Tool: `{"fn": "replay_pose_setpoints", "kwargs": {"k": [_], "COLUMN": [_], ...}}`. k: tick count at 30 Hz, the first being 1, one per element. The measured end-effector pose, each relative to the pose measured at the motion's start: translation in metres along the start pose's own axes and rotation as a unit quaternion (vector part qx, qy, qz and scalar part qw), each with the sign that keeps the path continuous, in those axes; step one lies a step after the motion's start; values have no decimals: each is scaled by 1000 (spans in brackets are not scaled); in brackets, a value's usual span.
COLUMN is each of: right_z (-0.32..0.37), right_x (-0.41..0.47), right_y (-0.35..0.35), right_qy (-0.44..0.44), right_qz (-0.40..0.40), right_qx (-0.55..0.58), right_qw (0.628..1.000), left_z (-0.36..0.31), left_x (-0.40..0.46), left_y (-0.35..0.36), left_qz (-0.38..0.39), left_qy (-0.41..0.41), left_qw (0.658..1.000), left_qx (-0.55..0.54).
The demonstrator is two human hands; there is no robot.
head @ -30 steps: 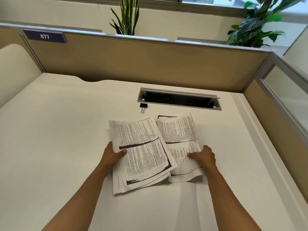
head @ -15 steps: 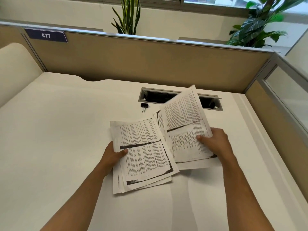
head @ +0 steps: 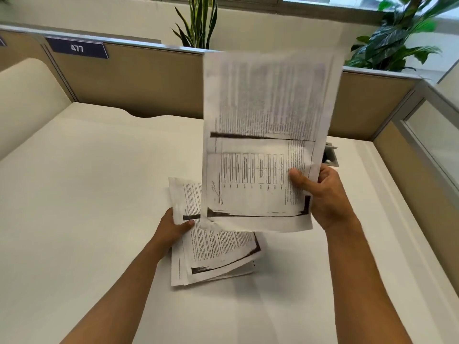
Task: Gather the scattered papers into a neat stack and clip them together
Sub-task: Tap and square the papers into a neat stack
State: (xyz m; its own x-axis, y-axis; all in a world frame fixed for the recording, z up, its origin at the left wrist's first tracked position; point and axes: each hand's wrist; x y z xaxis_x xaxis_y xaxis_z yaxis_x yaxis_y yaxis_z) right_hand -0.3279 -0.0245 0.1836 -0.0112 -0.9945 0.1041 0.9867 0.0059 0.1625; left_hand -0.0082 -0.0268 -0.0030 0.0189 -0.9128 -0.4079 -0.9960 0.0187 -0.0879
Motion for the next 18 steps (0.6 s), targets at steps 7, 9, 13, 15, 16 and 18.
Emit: {"fn": "replay_pose_setpoints", "kwargs": {"k": [7,9,13,15,16,18], "right_z": [-95,-123,-166,-174,-176,-176], "right_x": [-1,-7,-18,-22,-24,-27], "right_y": [18,21,20,22,23,26], "right_qy": [153,178,165,152,144,122], "right_qz": [-27,-26,-53,-69,-75,-86], "right_qx": [11,-23,-137,-211,-243,-290], "right_qw": [988,983,975,963,956,945], "left_z": [-8,-3,-4,-7,-11,-12], "left_x": [-7,-6,-8,-5,-7,-6], "left_y": [4,2,3,2,1,1], "left_qz": [-6,-24,-45,-22,-14,-20], "left_qy": [-31,-81,-123,-69,-69,-80], "left_qw": [997,988,988,997,997,996], "left_qx": [-63,-132,-87,-28,-17,-31]}}
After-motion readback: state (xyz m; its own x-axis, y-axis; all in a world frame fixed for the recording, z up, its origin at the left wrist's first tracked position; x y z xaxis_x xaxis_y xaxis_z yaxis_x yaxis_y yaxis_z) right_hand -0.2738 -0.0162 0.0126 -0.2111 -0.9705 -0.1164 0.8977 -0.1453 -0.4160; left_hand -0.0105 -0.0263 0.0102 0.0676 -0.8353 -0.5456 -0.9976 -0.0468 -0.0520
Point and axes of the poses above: each hand's wrist, its own x-axis towards the middle knuckle, its own y-axis out of the palm, z = x × y, and after that the axes turned 8 degrees about -y, right-handed
